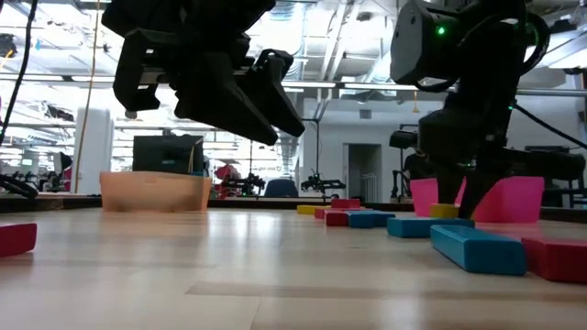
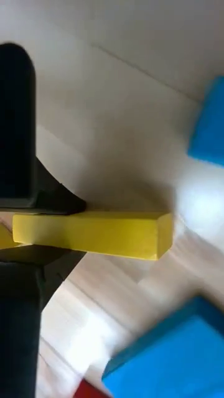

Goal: Sort blocks
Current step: Put the yellow rectangle block into the red bin

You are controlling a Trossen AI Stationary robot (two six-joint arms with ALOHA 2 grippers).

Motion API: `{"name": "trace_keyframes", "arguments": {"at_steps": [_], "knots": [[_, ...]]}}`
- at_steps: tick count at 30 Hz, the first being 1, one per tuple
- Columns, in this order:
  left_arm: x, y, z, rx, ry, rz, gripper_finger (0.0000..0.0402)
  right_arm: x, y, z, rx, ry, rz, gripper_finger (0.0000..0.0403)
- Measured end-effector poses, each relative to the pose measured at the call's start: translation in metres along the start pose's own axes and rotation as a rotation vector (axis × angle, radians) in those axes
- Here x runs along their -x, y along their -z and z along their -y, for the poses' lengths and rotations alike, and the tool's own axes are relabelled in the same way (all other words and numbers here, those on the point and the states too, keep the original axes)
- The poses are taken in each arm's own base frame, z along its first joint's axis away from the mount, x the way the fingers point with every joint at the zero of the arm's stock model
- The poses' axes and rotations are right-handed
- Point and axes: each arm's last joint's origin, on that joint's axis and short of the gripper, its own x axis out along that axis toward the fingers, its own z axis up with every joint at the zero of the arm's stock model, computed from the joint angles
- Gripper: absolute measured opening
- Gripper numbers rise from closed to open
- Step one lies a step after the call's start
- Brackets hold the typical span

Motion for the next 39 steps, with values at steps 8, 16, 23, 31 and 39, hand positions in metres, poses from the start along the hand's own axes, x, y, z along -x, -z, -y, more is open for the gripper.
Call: {"name": "trace_keyframes", "arguments": {"at_steps": [8,16,23,31,39], "knots": [[0.0,-0.004,-0.008,0.016,-0.088,0.04,0.0196,0.021,-0.02,0.007,-0.215,0.026,0.096,0.0058],[0.003,-0.012,-0.017,0.017,-0.146,0.124,0.0196,0.049,-0.034,0.017,-0.389,0.041,0.201,0.0056],[0.026,-0.024,-0.027,0.01,-0.197,0.184,0.0196,0.081,-0.021,0.028,-0.516,0.105,0.315,0.0056],[0.038,-0.034,-0.039,0.057,-0.409,0.232,0.0196,0.122,-0.019,0.041,-0.601,0.161,0.623,0.0055],[0.046,-0.044,-0.05,0.134,-0.553,0.334,0.0196,0.134,-0.016,0.043,-0.637,0.231,0.669,0.0055]]}}
